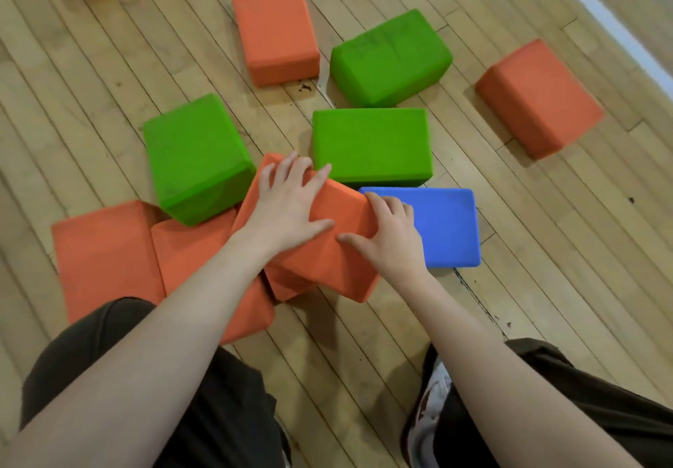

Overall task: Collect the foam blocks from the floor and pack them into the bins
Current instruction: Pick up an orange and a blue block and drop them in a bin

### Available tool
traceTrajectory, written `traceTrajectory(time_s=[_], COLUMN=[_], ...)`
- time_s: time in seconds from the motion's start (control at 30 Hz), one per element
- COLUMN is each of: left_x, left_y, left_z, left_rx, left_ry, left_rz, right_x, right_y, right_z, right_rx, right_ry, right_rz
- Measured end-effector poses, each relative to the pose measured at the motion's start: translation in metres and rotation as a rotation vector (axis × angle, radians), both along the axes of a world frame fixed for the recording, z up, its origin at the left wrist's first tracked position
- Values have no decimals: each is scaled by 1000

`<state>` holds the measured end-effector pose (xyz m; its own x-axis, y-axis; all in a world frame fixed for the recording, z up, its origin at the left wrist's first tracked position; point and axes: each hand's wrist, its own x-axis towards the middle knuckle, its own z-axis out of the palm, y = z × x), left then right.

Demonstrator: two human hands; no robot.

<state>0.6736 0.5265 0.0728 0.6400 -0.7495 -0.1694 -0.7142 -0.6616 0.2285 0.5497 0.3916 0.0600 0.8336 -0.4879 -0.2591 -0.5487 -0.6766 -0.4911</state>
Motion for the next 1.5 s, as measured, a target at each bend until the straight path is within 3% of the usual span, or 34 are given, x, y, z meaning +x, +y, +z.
traceTrajectory(time_s=[0.17, 0.3, 0.4, 0.57, 0.73, 0.87, 1.03, 1.23, 1.5], left_x=[-24, -29, -20, 12, 21, 5, -13, -16, -22], left_y=[37, 47, 47, 33, 19, 7, -24, -15, -25], left_z=[5, 8, 19, 48, 49, 36, 22, 8, 13], left_rx=[-142, -201, -203, -112, -112, -208, -110, -56, -117], left_ry=[-146, -125, -142, -131, -179, -233, -164, -239, -216], left_rz=[43, 15, -49, -160, -219, 46, 352, 273, 282], right_x=[-14, -12, -9, 0, 4, 7, -14, -12, -7], right_y=[10, 5, 1, -6, -20, -24, -40, -52, -57], right_z=[9, 13, 21, 38, 46, 37, -9, -59, -80], right_rx=[-74, 130, 205, 129, 74, 172, 150, -1, -63], right_ry=[-238, -45, -108, -343, -424, -458, -215, 213, 302], right_rz=[6, 17, 88, 135, 140, -28, -189, -158, -122])
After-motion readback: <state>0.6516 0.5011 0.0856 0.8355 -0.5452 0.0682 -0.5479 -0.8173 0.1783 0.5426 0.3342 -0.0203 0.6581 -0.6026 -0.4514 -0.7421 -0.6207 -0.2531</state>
